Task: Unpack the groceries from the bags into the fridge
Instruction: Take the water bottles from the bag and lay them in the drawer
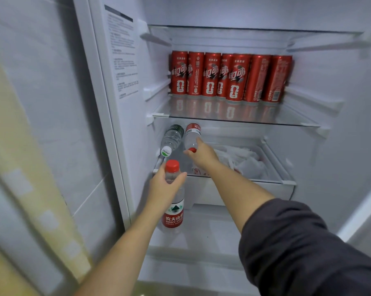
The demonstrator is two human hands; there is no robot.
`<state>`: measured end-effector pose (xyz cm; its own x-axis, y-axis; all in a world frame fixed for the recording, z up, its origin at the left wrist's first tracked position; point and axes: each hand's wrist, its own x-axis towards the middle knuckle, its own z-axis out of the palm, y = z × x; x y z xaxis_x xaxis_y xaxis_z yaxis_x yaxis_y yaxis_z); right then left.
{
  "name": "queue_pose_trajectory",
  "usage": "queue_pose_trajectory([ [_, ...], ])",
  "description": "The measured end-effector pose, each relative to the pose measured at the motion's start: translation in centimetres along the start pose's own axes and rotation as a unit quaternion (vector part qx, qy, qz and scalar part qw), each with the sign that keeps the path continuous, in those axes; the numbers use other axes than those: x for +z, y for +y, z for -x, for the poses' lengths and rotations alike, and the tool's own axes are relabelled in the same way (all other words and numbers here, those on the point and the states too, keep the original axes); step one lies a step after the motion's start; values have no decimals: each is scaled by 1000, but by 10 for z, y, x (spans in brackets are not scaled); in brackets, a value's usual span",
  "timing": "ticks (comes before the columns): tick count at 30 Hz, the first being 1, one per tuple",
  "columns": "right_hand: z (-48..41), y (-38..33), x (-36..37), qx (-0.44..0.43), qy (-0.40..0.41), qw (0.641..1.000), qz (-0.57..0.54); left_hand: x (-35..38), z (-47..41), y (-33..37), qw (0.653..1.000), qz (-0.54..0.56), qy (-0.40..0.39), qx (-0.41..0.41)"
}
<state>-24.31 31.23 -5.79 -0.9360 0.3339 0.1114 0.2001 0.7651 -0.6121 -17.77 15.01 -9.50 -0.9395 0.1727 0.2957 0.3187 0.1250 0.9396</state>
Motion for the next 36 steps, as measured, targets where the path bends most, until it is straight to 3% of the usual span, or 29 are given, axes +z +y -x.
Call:
queue_pose_trajectory([
  [10, -8, 0, -3, -21, -73, 997, 2, -1, 3, -29, 999, 16, -11, -47],
  [14, 19, -13, -18, -64, 7, 995, -78, -3, 10, -39, 997, 8, -30, -65],
  [16, 43, -25, -24, -104, -50, 986, -121, -1, 16, -47, 996, 12, -23, -81],
  [19, 70, -38, -28, -152, -146, 976, -50, 1, 21, -52, 996, -12, -27, -88],
  [23, 82, -26, -45, -138, -111, 979, 99, 6, 23, -41, 989, -126, -75, -37],
  [28, 116, 25, -82, 1, -116, 983, -139, 21, 9, -12, 943, -267, -142, 139],
  [32, 125, 55, -98, 82, 38, 924, -371, 46, -5, 17, 874, -380, -106, 284],
  [36, 125, 65, -112, 148, 181, 860, -454, 63, -25, 23, 867, -360, -95, 330],
])
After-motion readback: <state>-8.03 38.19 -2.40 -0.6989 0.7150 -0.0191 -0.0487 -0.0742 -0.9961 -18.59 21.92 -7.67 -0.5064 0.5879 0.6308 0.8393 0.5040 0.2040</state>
